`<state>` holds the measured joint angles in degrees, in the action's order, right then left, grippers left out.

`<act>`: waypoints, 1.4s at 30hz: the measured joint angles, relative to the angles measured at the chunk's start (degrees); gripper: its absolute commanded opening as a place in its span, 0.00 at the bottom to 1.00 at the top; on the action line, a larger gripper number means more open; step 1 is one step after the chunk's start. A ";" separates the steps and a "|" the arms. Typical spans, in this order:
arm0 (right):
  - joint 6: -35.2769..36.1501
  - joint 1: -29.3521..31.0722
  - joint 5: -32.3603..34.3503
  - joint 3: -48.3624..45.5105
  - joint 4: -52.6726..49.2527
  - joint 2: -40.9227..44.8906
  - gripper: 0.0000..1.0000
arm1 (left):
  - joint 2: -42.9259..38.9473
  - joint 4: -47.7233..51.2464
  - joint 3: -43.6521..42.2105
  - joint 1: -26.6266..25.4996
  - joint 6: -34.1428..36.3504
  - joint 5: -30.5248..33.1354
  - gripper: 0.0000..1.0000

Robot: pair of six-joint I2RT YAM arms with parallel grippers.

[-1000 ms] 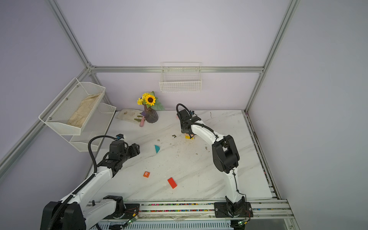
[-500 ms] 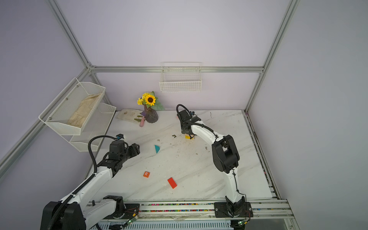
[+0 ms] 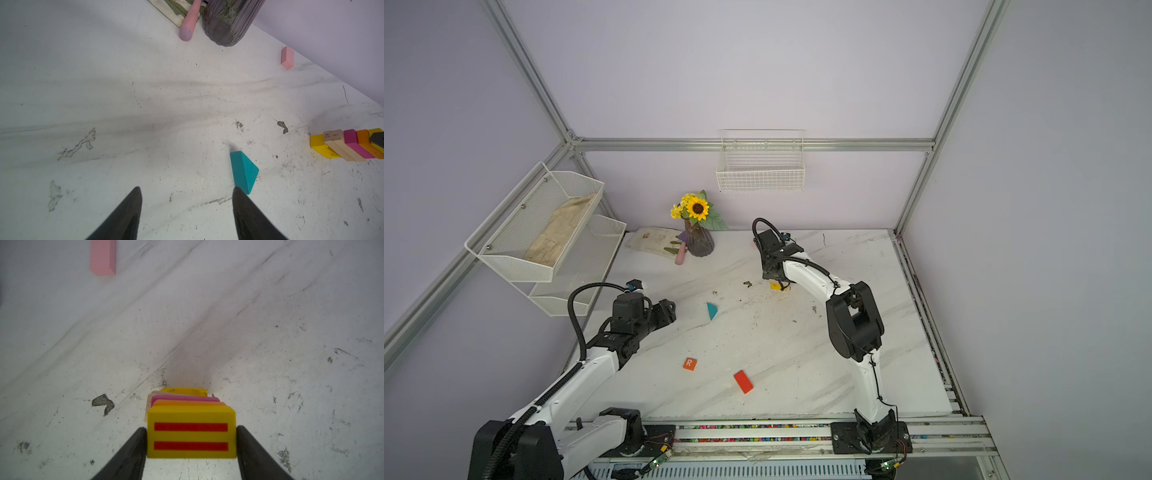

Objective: Build the wood block tower
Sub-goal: 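Lower the yellow striped block onto the stack top and open the right gripper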

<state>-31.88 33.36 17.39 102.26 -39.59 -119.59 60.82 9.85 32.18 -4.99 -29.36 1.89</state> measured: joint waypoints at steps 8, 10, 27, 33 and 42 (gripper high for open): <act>-0.04 -0.02 -0.68 0.00 0.26 0.00 0.74 | 0.00 0.00 0.00 0.00 0.00 0.00 0.68; -0.04 -0.02 -0.74 0.00 0.35 0.00 0.74 | 0.00 0.00 0.00 0.00 0.00 0.00 0.68; -0.66 -0.07 -1.75 0.00 0.90 -0.20 0.67 | 0.00 0.00 0.00 0.00 0.00 0.00 0.68; -0.81 -0.37 -1.70 0.00 0.98 -0.44 0.69 | 0.00 0.00 0.00 0.00 0.00 0.00 0.68; -0.87 -0.39 -1.86 0.00 1.11 -0.68 0.72 | 0.00 0.00 0.00 0.00 0.00 0.00 0.68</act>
<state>-32.75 32.97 15.53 102.26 -38.48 -120.27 60.82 9.85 32.18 -4.99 -29.36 1.89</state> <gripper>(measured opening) 0.711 0.680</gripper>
